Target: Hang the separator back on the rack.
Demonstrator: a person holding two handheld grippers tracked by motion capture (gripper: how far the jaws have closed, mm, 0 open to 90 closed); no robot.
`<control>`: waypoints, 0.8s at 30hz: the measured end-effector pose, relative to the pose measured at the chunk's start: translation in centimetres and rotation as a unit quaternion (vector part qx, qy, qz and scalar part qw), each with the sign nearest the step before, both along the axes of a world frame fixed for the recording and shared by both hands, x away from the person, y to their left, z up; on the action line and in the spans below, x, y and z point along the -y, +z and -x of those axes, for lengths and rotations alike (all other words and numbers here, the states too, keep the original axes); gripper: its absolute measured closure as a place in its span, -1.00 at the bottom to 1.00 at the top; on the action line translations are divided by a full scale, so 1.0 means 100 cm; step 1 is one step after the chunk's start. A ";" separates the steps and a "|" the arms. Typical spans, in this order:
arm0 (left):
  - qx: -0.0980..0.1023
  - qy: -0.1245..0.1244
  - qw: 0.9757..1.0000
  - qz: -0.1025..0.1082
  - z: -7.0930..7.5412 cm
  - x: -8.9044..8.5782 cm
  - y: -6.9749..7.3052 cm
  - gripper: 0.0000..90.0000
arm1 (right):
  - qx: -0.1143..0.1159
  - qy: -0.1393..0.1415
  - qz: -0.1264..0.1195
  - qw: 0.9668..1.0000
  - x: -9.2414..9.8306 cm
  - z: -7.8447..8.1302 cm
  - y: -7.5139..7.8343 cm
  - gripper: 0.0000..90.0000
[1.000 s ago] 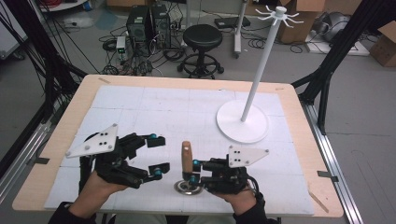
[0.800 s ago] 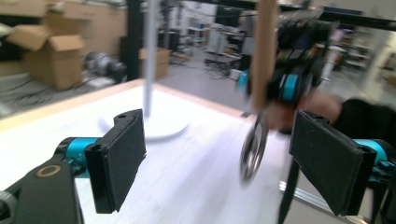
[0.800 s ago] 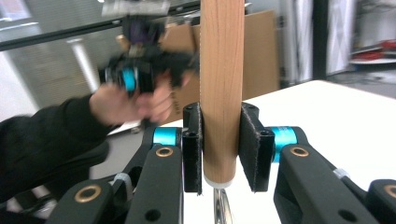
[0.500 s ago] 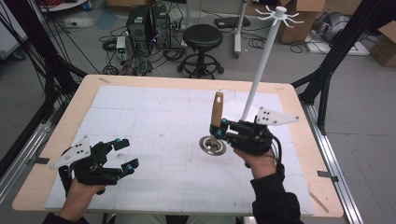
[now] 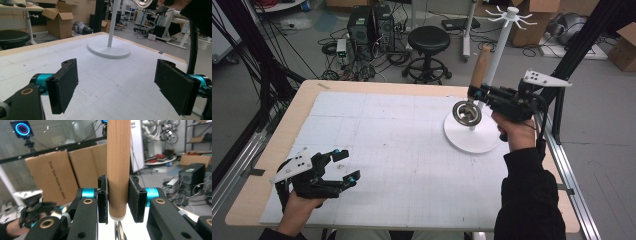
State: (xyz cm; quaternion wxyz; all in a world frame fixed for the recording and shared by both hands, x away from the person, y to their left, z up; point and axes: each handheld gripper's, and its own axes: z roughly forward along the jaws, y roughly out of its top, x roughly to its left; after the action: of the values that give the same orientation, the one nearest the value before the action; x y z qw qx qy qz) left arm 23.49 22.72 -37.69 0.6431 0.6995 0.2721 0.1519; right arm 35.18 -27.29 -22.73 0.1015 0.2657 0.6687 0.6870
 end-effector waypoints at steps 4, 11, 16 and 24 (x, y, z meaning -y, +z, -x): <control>-0.001 0.003 1.000 0.003 -0.001 -0.001 0.000 -0.57 | -0.001 -0.018 0.000 1.000 0.010 -0.013 0.014 0.60; -0.001 0.002 1.000 0.001 -0.001 -0.001 0.000 -0.56 | -0.004 -0.032 0.000 0.999 0.018 -0.029 0.026 0.60; -0.001 0.003 1.000 0.004 -0.001 -0.001 0.000 -0.57 | -0.008 -0.037 -0.003 0.999 0.023 -0.036 0.026 0.60; -0.003 0.005 1.000 0.004 -0.002 0.000 0.000 -0.57 | -0.032 -0.054 -0.012 0.998 0.036 -0.047 0.024 0.60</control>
State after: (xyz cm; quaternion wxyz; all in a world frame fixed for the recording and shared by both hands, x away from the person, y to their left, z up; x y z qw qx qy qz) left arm 23.68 22.73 -37.65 0.6446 0.6959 0.2777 0.1520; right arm 39.92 -30.91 -20.33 0.1143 0.3241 0.6482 0.6795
